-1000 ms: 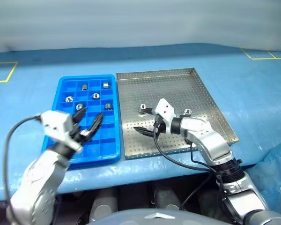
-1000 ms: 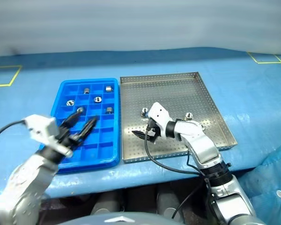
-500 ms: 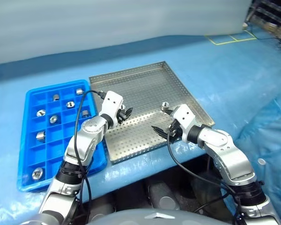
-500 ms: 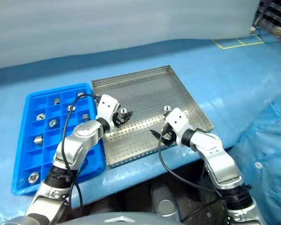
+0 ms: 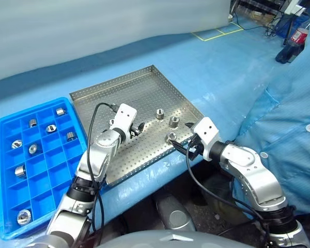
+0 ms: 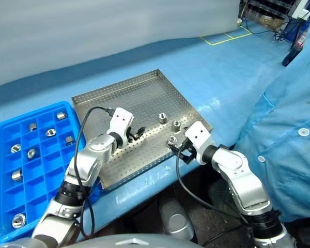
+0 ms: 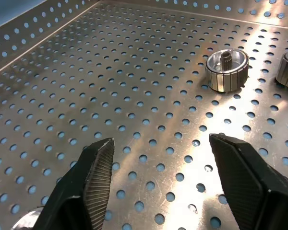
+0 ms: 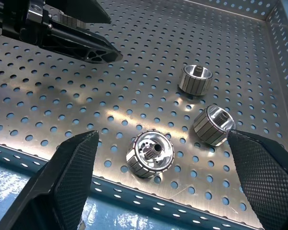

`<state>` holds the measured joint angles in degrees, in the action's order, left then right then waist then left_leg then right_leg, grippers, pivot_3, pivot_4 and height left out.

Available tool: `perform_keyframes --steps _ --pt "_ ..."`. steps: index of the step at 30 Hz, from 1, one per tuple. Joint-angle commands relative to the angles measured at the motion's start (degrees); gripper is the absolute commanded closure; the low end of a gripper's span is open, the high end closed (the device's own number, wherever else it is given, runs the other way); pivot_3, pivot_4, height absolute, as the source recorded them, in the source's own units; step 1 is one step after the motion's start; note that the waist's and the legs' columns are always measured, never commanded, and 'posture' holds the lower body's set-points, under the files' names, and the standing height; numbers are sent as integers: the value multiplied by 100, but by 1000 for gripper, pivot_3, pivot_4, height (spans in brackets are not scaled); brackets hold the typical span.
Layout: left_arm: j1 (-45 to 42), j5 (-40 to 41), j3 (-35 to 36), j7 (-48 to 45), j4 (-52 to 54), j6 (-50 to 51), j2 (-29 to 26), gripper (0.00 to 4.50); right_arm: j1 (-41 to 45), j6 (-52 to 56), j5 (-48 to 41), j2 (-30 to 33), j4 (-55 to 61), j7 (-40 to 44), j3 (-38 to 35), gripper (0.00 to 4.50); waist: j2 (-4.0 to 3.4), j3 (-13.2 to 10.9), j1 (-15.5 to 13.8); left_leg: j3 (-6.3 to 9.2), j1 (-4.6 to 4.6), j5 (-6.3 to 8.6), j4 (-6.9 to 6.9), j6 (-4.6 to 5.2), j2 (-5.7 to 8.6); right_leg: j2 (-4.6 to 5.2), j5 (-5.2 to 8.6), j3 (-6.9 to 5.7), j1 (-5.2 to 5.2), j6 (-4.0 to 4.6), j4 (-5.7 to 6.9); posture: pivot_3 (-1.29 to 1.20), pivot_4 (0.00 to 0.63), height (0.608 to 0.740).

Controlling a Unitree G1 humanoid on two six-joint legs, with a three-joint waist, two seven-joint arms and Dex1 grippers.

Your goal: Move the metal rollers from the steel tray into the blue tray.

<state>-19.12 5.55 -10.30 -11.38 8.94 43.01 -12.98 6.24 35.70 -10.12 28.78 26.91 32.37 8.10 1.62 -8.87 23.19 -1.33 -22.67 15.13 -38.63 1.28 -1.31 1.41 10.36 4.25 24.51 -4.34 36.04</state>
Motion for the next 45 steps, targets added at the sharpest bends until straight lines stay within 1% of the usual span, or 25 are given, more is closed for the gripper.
perform_keyframes --steps 1,5,12,14,20,28,31,34,38,41,43,45 --pt "101 -95 389 333 495 -44 108 32 158 -3 -9 24 39 34 18 0 0 0 -20 -1 0 0 0 0 0 0 -1 1 0 -1 0 -392 150 740" --pt "202 -60 672 527 742 -112 244 32 214 -7 -4 41 -9 68 79 0 2 -1 -66 0 -1 0 0 0 0 4 -2 2 -1 -4 -2 -373 150 740" --pt "269 -260 601 652 844 301 164 32 279 -27 15 44 -64 108 134 0 2 -1 -121 1 -3 1 0 1 7 6 -3 2 0 -6 -4 -366 150 740" --pt "267 -316 524 660 700 411 153 32 287 -27 24 35 -66 111 144 0 2 -1 -123 1 -2 1 0 1 7 5 -3 2 0 -6 -3 -366 150 740" --pt "177 -689 374 842 -19 250 172 32 280 -22 47 19 -55 95 135 0 2 -1 -147 1 -2 0 0 1 7 5 -3 1 0 -6 -3 -374 150 740" --pt "25 -581 499 713 -313 246 476 32 239 -13 52 31 -2 75 118 0 2 -1 -200 0 -2 0 0 1 7 6 -3 2 0 -6 -4 -386 150 740" --pt "1 -445 574 566 -319 242 558 563 227 -8 55 33 14 60 110 0 2 -1 -196 0 -2 0 0 1 7 5 -3 1 0 -6 -3 -388 150 740" --pt "12 -374 595 458 -285 226 560 1473 219 -18 66 31 6 46 106 0 2 -1 -198 0 -2 0 0 1 7 5 -3 1 0 -6 -3 -389 150 740" --pt "76 -332 575 338 -168 198 518 1473 231 -26 65 19 0 36 122 0 2 -1 -197 0 -2 0 0 1 7 5 -3 2 0 -6 -4 -383 150 740" --pt "129 -227 661 263 -41 47 557 2003 263 -37 73 15 -28 45 151 0 2 -1 -199 0 -2 0 0 1 7 5 -3 1 0 -6 -3 -376 150 740" --pt "156 -191 629 197 100 72 508 2632 288 -45 67 12 -45 57 150 0 2 -1 -204 0 -3 0 0 1 7 5 -3 2 0 -6 -3 -371 150 740" --pt "176 -157 640 157 205 77 492 2710 318 -52 62 0 -75 57 142 0 2 -1 -215 0 -2 0 0 1 7 5 -3 2 1 -6 -3 -364 150 740"
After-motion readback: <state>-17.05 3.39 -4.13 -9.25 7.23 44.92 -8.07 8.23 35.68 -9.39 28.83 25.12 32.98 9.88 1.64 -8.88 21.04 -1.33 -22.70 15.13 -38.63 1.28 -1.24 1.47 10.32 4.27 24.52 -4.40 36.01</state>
